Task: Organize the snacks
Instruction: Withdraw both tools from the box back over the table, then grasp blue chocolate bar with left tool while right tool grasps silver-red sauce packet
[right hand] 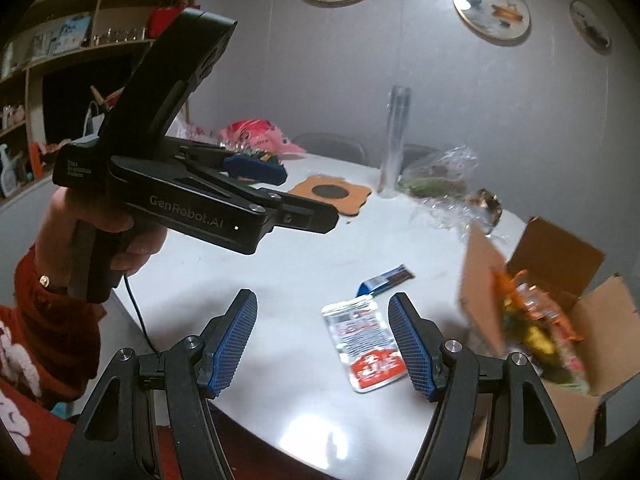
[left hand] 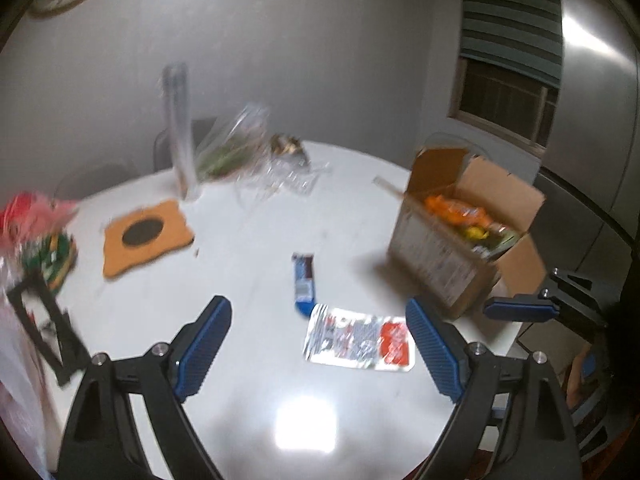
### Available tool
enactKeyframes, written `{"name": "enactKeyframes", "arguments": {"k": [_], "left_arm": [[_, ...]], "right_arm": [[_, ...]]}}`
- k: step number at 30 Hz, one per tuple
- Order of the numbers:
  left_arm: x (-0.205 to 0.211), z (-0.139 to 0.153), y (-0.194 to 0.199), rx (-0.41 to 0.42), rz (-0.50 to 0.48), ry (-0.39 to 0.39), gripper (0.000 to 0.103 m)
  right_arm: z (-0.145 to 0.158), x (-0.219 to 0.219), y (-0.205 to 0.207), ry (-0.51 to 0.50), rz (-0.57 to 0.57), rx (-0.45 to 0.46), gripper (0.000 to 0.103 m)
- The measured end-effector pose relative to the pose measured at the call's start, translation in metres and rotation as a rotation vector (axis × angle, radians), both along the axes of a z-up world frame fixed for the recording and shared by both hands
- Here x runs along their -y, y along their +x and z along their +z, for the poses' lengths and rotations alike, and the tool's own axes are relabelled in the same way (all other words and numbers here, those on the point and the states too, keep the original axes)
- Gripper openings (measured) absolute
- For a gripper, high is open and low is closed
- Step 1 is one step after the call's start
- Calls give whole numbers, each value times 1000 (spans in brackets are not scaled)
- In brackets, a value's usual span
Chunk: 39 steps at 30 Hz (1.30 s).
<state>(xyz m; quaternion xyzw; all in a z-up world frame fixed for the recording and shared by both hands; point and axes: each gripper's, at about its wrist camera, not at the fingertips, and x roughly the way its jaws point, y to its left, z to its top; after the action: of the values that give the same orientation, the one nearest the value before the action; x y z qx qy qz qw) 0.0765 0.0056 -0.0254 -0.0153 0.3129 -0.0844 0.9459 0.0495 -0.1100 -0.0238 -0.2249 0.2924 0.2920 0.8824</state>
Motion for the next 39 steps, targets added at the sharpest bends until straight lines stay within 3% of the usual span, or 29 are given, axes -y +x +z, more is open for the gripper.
{"name": "enactKeyframes", "arguments": {"k": [8,14,22,26,33,39], "left_arm": [[-10,-52,9,-94,27,-17,87],[-9,-73,17,-134,15,-30,87],[-5,-85,26,-162,-16,-49,87],[-8,-87,30,-166,-14,-53,87],[-13,-89,32,-170,-6,-61,87],[-14,-90,33,-175,-5,-57,87]], "right_arm": [[-60,5,31,11,-40,-141,65],[-97,20,67,-44,-142,-154,65],[-108,19,94,-95,-166,-148,66],[-114,15,105,-130,-175,-166,76],[-120,13,114,-158,-166,-200,80],[-117,17,103,-108,-151,-249,80]]}}
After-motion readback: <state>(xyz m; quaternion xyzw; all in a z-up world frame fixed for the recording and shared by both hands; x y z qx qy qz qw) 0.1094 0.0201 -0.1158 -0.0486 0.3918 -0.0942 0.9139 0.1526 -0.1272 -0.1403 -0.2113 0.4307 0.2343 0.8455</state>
